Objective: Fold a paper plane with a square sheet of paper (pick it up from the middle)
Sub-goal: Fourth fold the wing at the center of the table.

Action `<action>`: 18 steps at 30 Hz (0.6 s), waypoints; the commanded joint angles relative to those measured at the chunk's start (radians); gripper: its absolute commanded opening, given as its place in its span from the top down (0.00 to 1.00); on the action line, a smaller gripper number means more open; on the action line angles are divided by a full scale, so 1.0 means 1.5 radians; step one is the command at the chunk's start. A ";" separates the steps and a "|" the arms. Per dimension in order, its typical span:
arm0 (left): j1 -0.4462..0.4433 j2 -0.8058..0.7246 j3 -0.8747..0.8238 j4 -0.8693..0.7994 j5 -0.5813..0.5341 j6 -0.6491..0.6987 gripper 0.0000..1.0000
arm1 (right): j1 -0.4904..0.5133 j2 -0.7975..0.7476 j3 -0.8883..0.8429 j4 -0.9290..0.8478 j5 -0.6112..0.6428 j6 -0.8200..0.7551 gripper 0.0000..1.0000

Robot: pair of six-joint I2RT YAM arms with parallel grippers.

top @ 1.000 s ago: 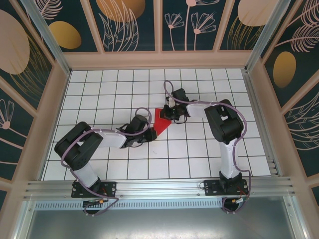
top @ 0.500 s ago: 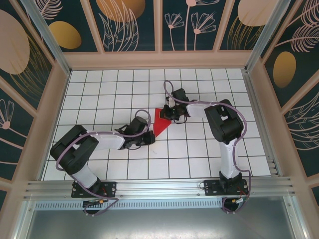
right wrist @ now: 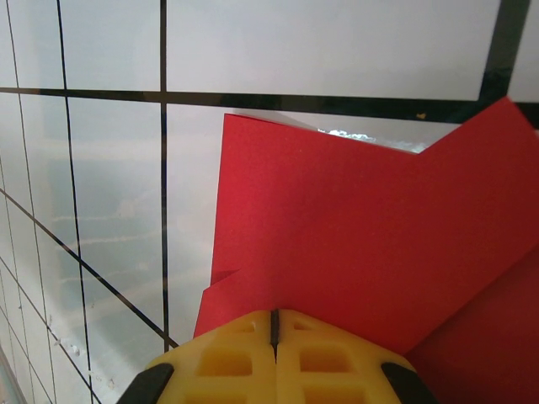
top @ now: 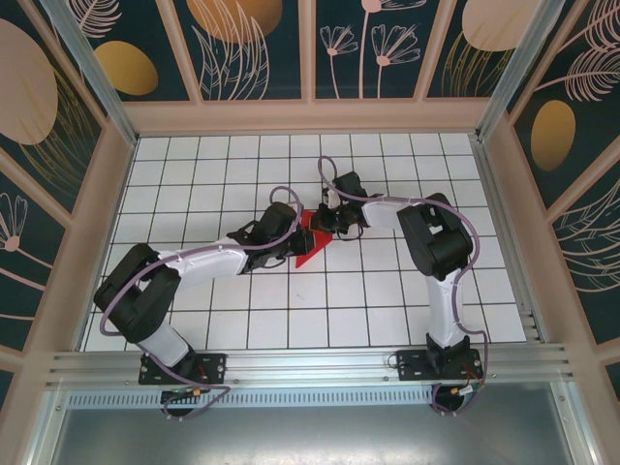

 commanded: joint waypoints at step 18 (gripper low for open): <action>0.014 0.119 -0.044 0.018 -0.001 -0.022 0.92 | -0.004 0.085 -0.031 -0.073 0.106 -0.003 1.00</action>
